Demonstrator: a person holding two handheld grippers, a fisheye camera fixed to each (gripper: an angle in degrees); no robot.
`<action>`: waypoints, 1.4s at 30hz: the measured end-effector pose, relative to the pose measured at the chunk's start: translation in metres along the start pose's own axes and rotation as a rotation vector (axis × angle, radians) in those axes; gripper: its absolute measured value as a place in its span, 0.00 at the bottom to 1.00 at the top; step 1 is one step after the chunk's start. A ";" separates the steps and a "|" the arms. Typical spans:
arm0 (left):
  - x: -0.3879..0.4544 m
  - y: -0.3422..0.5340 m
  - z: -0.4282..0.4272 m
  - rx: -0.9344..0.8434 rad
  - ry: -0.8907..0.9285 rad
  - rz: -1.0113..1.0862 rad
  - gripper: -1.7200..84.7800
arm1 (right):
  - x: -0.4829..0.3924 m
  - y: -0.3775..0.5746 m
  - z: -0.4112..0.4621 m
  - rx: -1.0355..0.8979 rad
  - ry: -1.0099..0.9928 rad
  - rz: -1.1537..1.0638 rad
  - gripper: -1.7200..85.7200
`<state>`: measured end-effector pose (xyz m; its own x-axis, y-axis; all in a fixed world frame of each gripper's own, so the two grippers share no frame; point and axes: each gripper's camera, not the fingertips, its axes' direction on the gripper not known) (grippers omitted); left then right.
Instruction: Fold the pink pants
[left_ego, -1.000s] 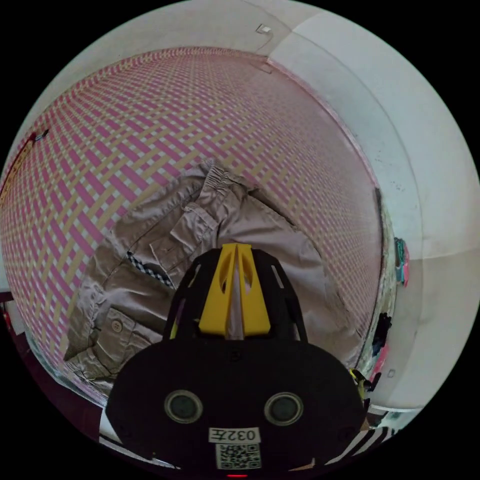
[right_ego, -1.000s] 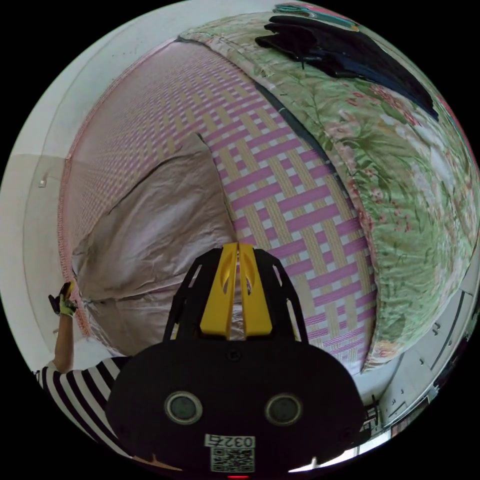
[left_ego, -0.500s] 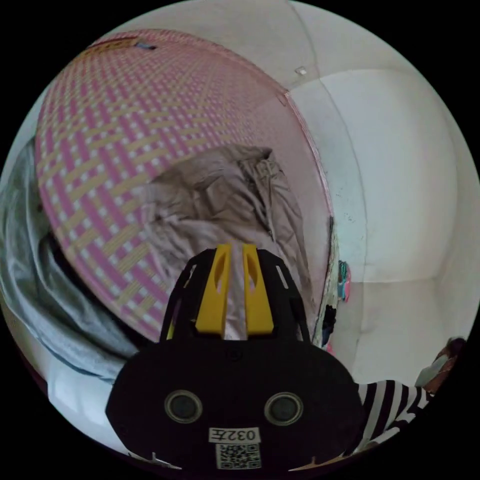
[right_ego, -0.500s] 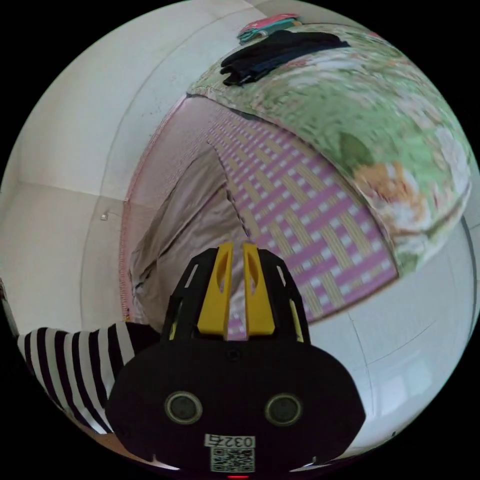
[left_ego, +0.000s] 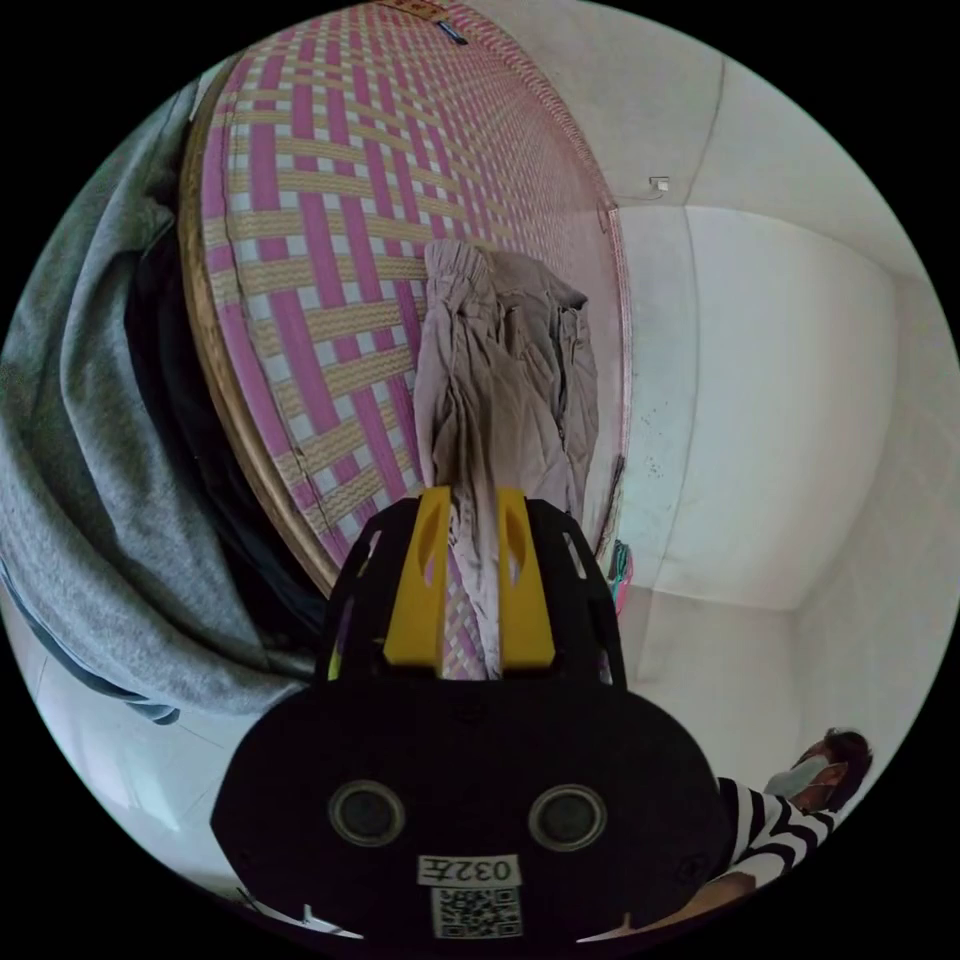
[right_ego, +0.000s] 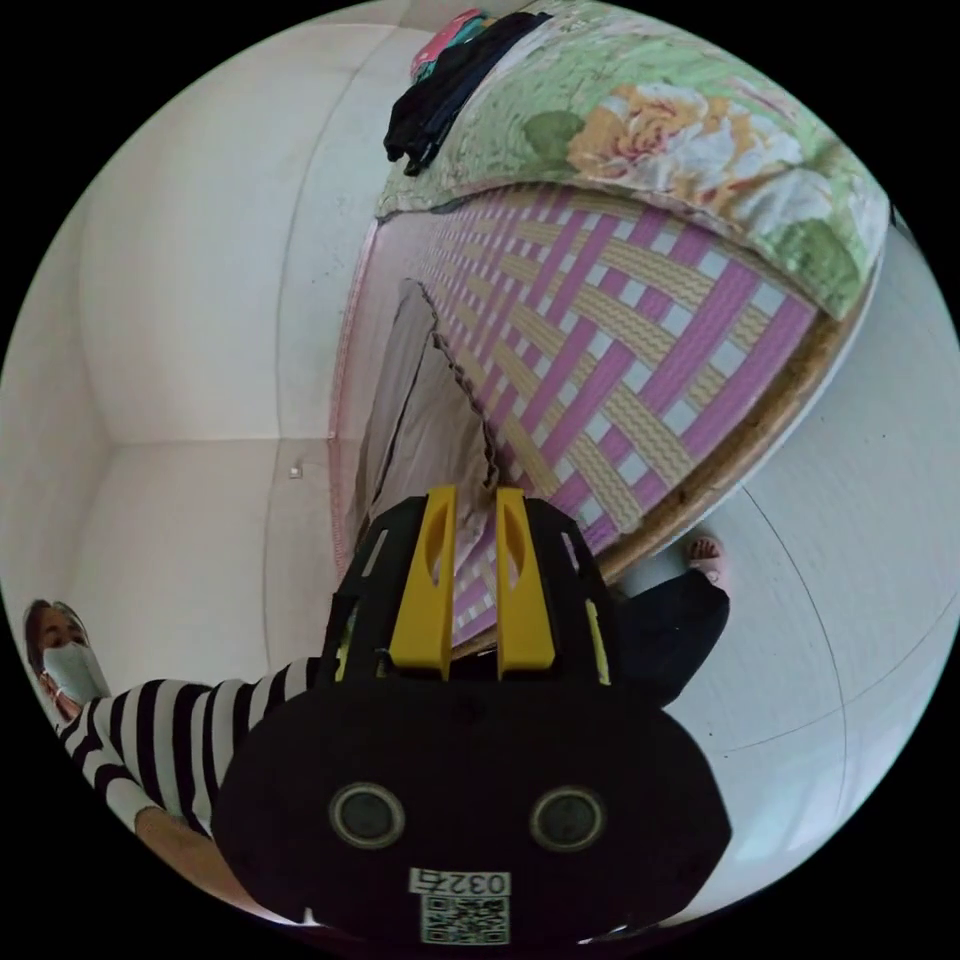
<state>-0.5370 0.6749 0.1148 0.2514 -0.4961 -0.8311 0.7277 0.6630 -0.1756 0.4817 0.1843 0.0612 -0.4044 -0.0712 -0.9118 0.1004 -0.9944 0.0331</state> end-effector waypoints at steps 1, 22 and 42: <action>0.001 0.000 -0.005 -0.004 0.008 0.001 0.07 | -0.005 0.002 0.002 -0.022 0.000 -0.012 0.09; 0.016 -0.012 -0.108 0.126 -0.039 -0.064 0.10 | -0.096 0.060 -0.023 -0.105 0.027 -0.129 0.01; 0.051 0.040 -0.240 0.192 0.445 0.170 0.01 | -0.222 0.135 -0.127 -0.067 -0.282 -0.413 0.01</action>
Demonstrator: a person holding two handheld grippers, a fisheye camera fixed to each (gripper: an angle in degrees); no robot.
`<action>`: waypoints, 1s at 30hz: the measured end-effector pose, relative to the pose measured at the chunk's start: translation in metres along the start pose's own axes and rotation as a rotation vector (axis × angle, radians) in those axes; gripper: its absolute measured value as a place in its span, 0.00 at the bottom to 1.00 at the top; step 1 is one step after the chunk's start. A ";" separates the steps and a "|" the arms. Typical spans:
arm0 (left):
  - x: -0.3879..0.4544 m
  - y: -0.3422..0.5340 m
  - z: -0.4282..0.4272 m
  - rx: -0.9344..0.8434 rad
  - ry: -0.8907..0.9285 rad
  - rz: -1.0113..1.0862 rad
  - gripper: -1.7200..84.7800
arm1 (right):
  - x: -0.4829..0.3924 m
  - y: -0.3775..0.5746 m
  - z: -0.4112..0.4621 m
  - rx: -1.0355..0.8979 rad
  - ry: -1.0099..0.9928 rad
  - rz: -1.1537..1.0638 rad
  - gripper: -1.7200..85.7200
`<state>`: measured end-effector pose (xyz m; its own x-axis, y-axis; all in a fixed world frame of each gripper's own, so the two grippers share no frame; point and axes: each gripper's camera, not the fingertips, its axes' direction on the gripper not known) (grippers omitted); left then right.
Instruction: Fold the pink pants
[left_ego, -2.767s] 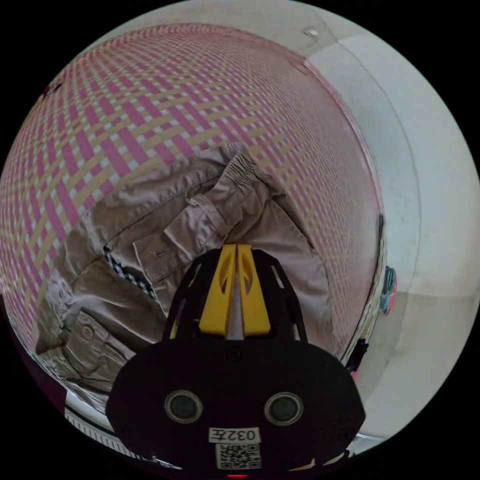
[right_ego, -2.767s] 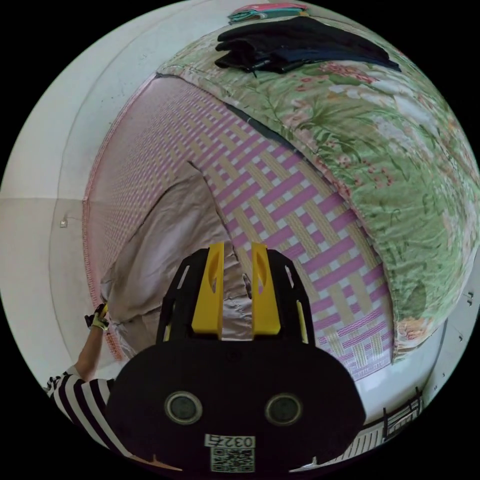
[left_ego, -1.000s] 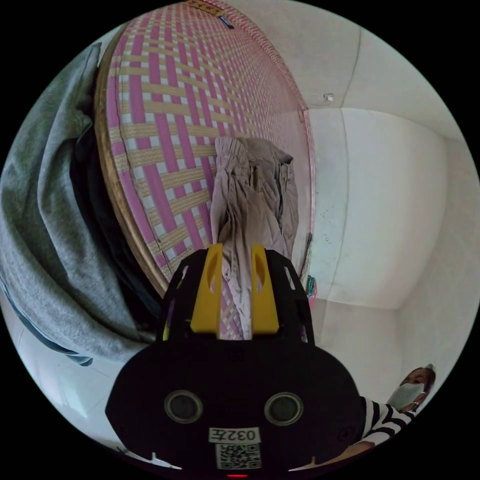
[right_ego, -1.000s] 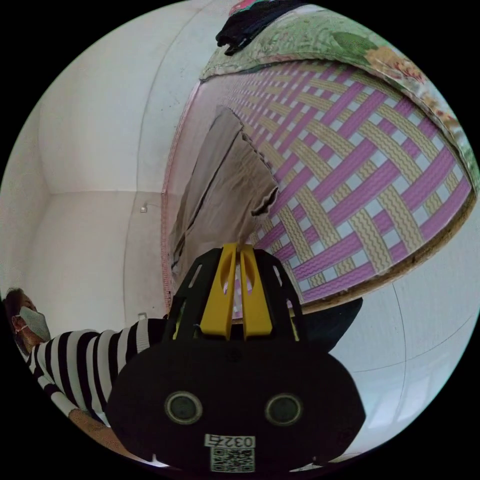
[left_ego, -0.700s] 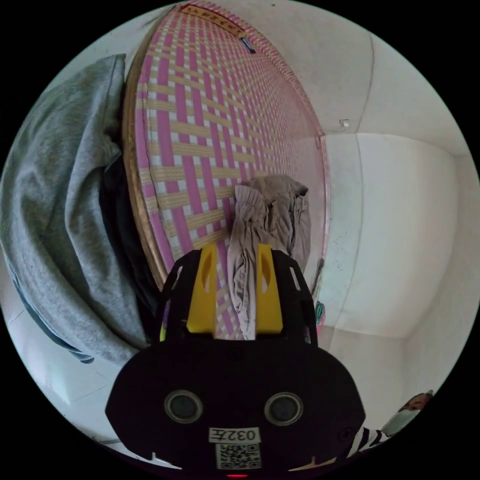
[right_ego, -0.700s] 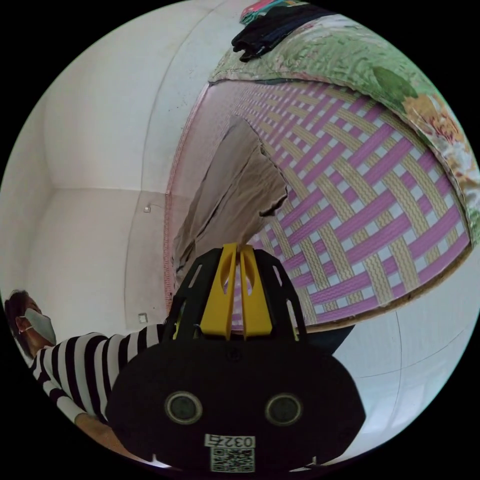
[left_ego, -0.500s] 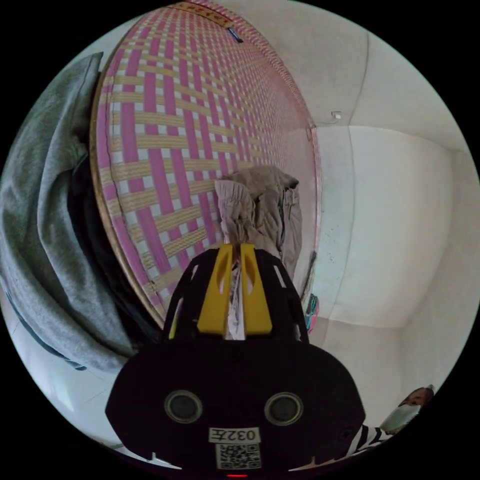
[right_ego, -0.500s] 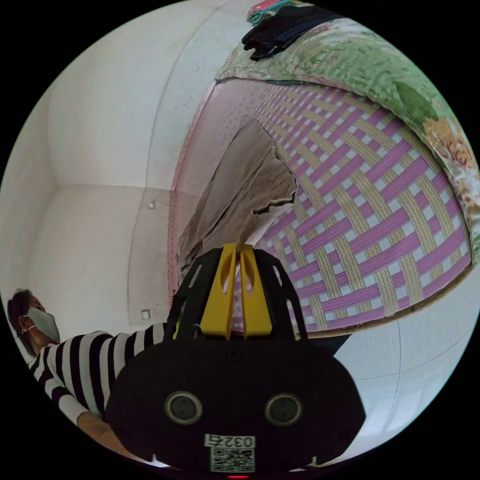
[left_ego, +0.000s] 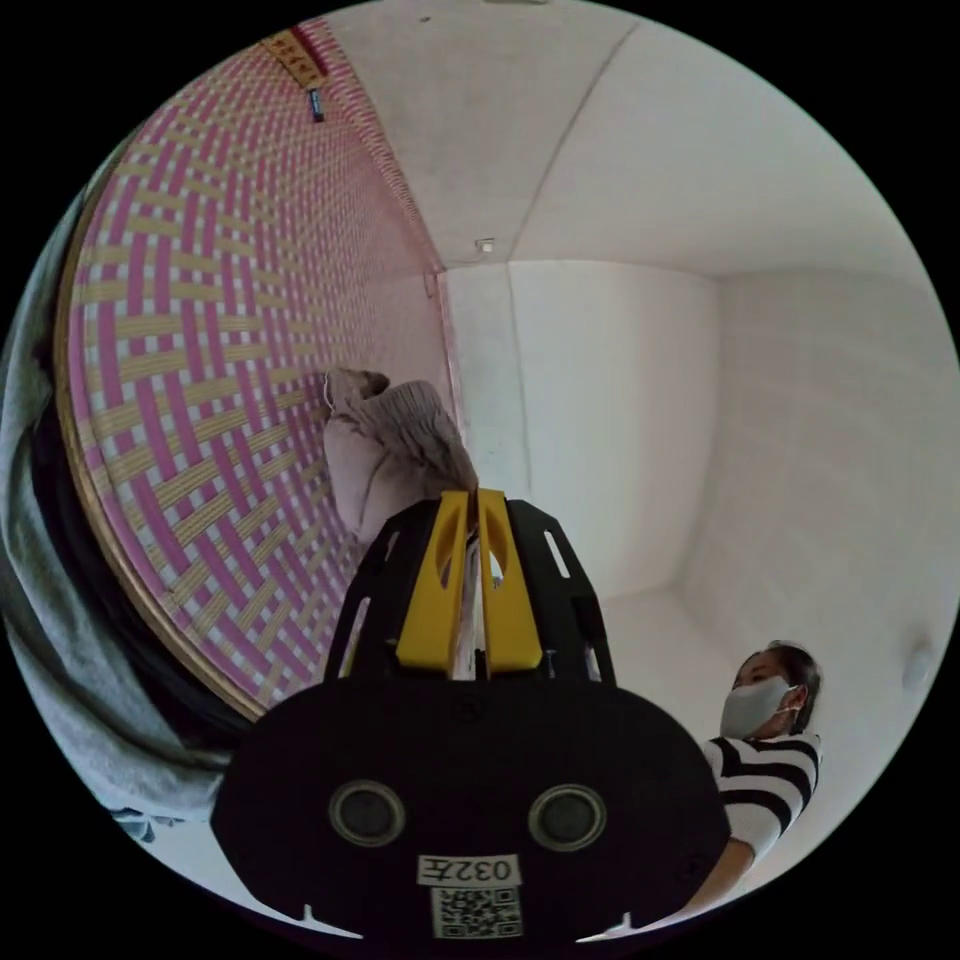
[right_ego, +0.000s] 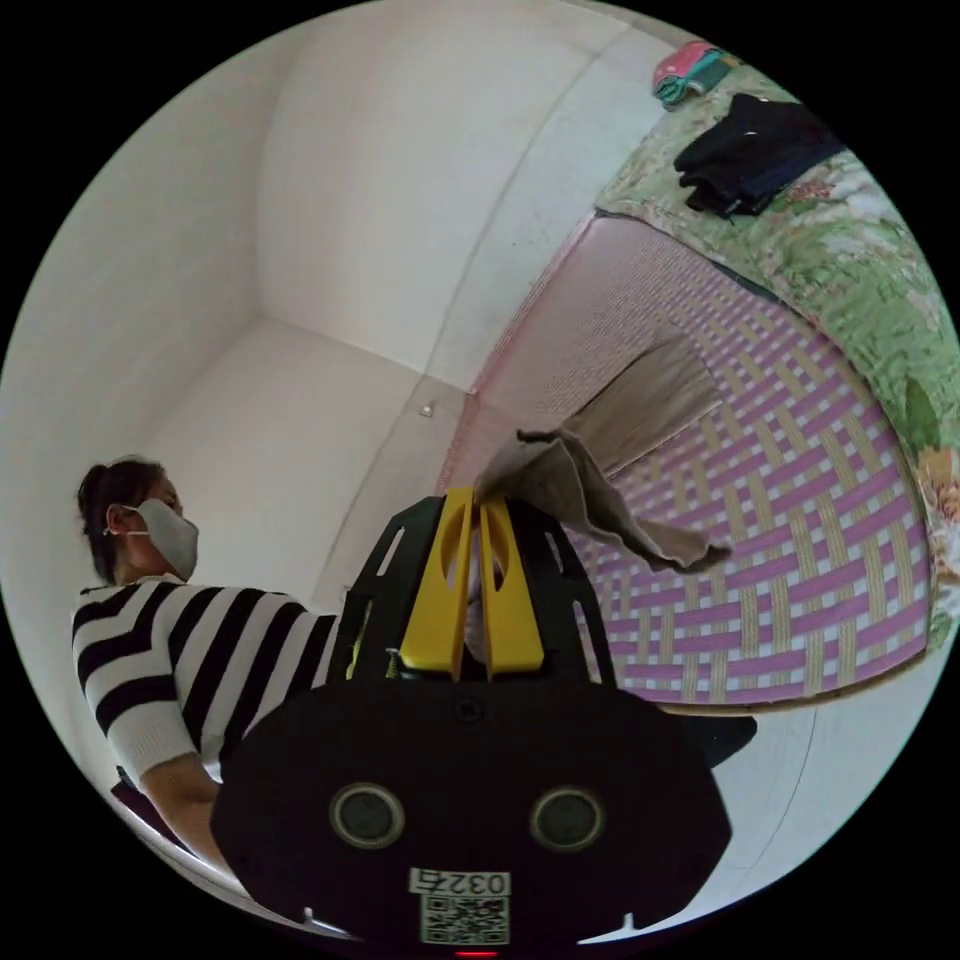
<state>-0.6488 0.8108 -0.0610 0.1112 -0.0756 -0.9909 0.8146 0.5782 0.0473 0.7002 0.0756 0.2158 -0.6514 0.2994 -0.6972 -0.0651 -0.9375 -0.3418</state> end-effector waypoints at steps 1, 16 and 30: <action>-0.006 0.000 -0.006 0.006 -0.018 -0.041 0.01 | -0.001 -0.002 0.002 -0.014 0.015 0.026 0.01; 0.042 -0.108 0.123 -0.085 0.092 -0.116 0.00 | -0.013 -0.138 0.041 0.132 -0.112 0.246 0.01; -0.070 -0.179 0.263 -0.118 -0.058 -0.306 0.00 | 0.051 -0.299 0.164 0.081 0.040 0.456 0.01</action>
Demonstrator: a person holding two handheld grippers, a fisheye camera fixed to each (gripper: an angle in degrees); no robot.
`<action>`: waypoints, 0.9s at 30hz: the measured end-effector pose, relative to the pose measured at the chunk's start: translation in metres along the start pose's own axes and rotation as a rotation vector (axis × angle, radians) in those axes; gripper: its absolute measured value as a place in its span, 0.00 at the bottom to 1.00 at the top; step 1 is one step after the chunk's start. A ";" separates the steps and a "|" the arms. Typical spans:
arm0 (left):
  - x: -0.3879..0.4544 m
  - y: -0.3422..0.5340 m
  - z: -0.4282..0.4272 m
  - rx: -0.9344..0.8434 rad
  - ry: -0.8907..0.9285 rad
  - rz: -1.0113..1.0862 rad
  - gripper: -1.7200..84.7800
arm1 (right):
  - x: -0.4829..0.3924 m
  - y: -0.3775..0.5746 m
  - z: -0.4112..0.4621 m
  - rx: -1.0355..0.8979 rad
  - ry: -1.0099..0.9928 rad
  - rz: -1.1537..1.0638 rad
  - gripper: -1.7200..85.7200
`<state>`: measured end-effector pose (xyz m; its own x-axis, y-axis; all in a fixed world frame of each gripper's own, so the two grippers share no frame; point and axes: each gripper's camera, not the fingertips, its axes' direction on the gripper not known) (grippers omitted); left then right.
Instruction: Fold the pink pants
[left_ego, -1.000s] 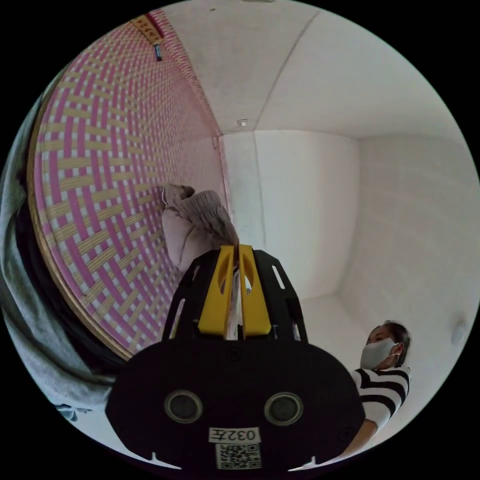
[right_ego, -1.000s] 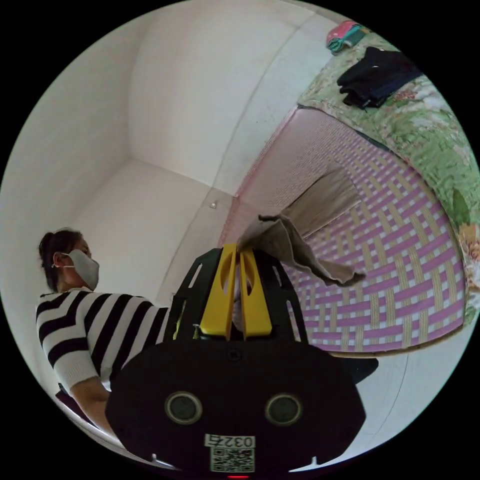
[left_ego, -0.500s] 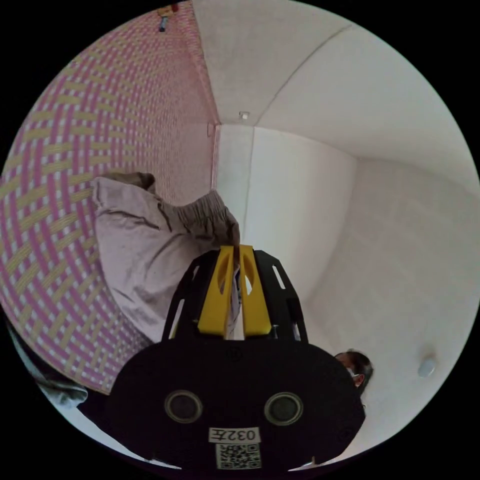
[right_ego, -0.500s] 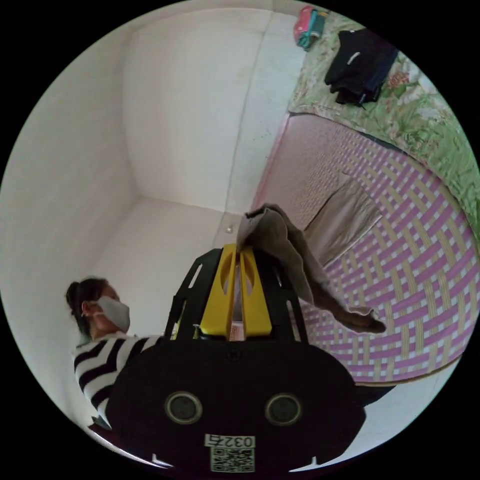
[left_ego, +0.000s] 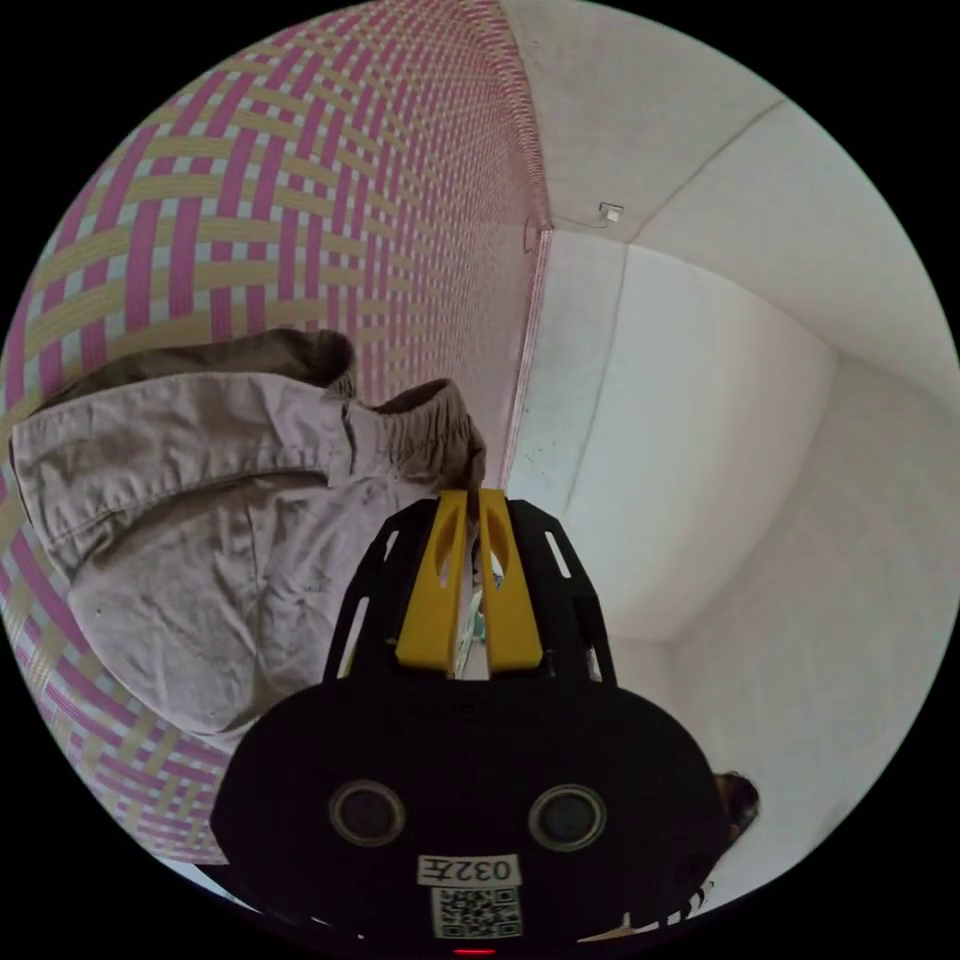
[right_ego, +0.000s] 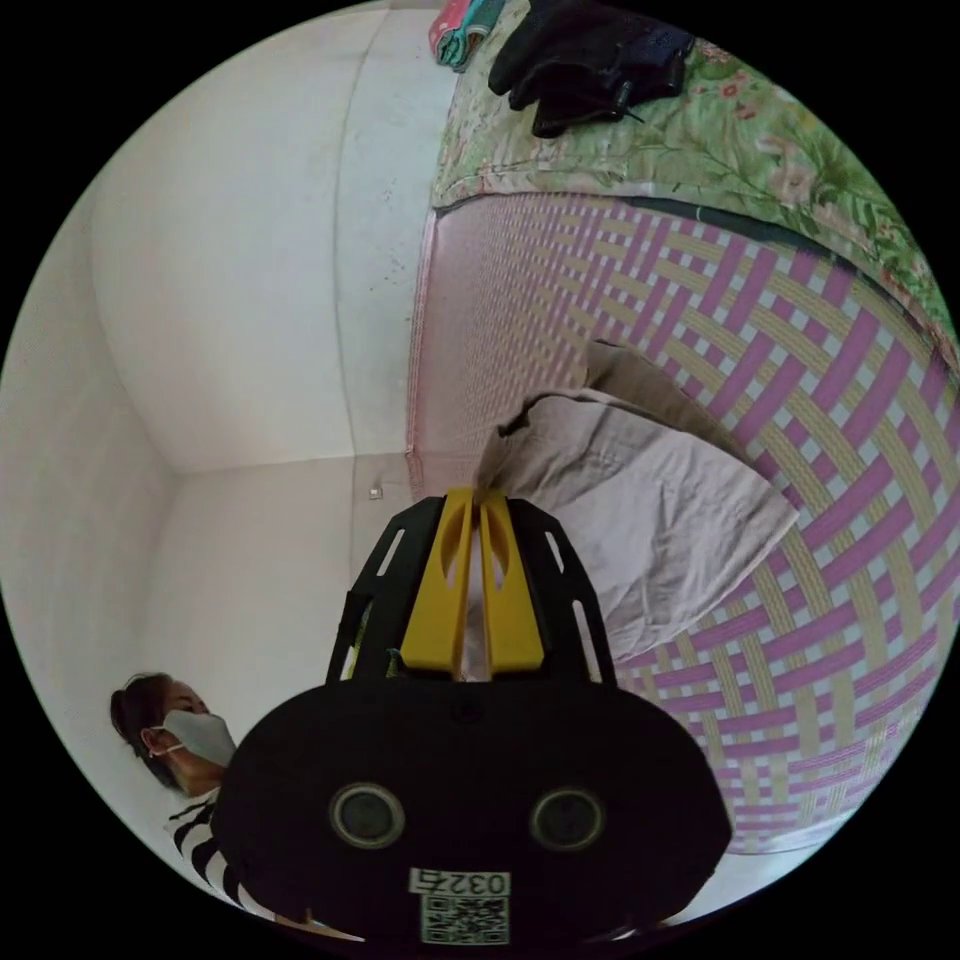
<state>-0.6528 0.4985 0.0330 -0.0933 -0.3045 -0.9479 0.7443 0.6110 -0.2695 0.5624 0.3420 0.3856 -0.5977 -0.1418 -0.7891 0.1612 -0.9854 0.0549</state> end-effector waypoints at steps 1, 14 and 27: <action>0.000 -0.003 0.001 0.003 0.020 -0.013 0.00 | -0.009 -0.005 -0.001 0.004 -0.006 -0.009 0.01; -0.093 -0.091 0.136 0.047 -0.235 -0.037 0.01 | 0.013 -0.123 0.122 0.065 0.161 0.119 0.02; -0.098 -0.058 0.121 0.048 -0.543 0.354 0.07 | 0.018 -0.105 0.056 0.189 0.371 0.021 0.12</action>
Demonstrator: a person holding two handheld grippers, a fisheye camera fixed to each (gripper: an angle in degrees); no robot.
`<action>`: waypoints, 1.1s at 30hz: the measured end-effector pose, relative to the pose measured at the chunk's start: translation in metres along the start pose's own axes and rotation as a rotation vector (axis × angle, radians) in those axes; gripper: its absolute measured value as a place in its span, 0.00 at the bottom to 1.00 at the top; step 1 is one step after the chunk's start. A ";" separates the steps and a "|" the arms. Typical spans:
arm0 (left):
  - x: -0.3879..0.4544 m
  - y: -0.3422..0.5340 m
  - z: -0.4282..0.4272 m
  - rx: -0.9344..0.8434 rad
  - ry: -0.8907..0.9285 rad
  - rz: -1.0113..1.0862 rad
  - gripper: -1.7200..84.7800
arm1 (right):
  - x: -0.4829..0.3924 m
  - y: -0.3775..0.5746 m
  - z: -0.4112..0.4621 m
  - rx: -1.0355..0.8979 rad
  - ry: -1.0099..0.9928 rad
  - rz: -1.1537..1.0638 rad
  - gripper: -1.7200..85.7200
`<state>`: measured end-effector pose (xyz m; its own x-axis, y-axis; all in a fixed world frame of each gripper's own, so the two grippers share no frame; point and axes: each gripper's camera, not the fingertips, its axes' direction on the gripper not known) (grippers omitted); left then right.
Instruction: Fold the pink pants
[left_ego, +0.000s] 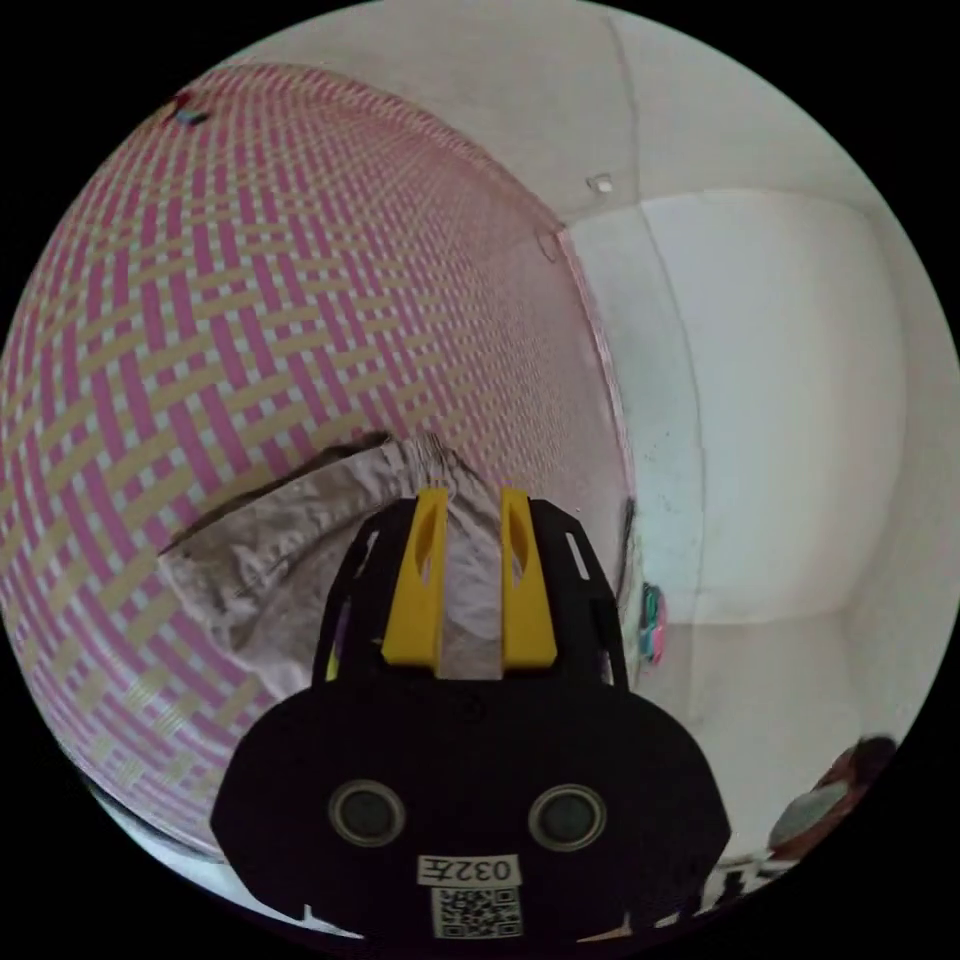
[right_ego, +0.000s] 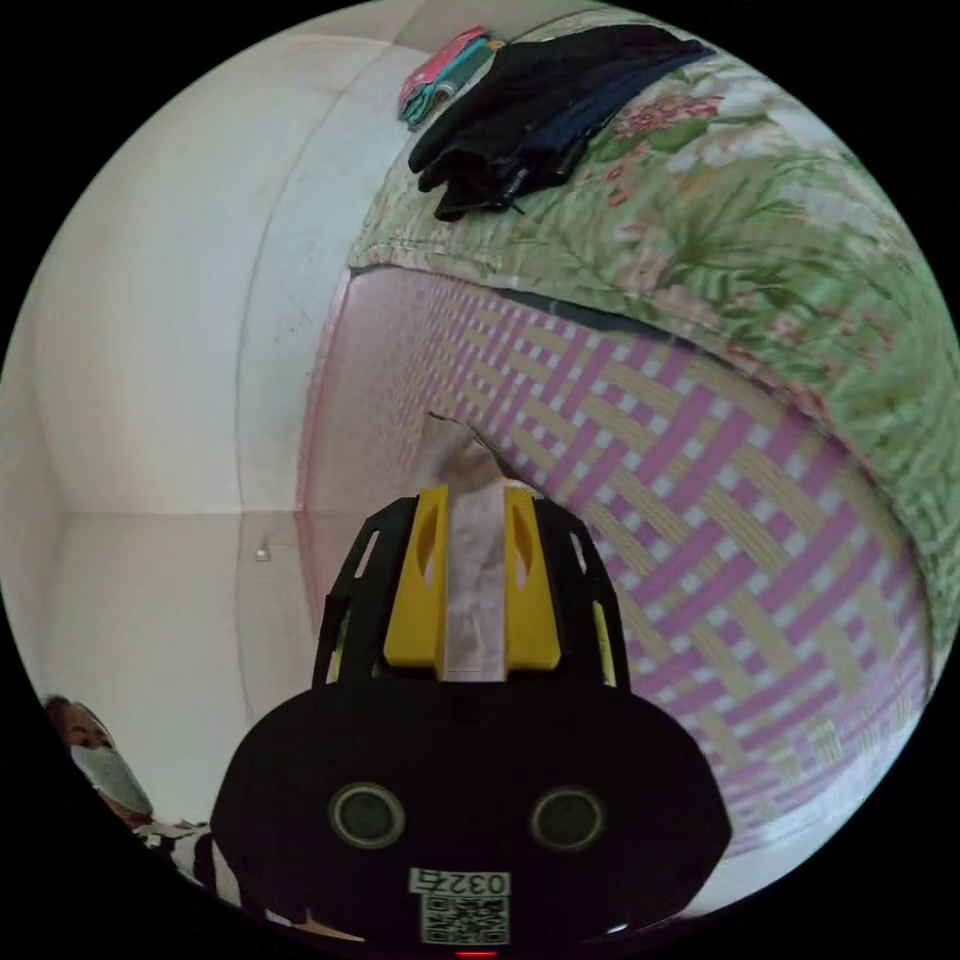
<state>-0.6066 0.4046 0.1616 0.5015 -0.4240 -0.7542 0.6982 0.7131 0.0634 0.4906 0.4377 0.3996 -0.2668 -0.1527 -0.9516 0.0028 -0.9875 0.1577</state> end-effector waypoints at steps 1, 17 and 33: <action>0.003 0.018 0.009 -0.055 -0.056 0.047 0.07 | 0.008 0.006 -0.002 -0.013 0.018 0.004 0.12; 0.032 0.188 0.225 -0.594 -0.030 0.336 0.03 | 0.048 -0.029 0.044 -0.068 -0.002 -0.010 0.02; -0.019 0.153 0.279 -0.559 -0.192 0.172 0.01 | 0.123 -0.041 0.090 -0.122 -0.143 -0.022 0.10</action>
<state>-0.3667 0.3654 0.3681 0.7027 -0.3331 -0.6287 0.2519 0.9429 -0.2181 0.3707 0.4631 0.2997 -0.4020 -0.1326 -0.9060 0.1097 -0.9893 0.0961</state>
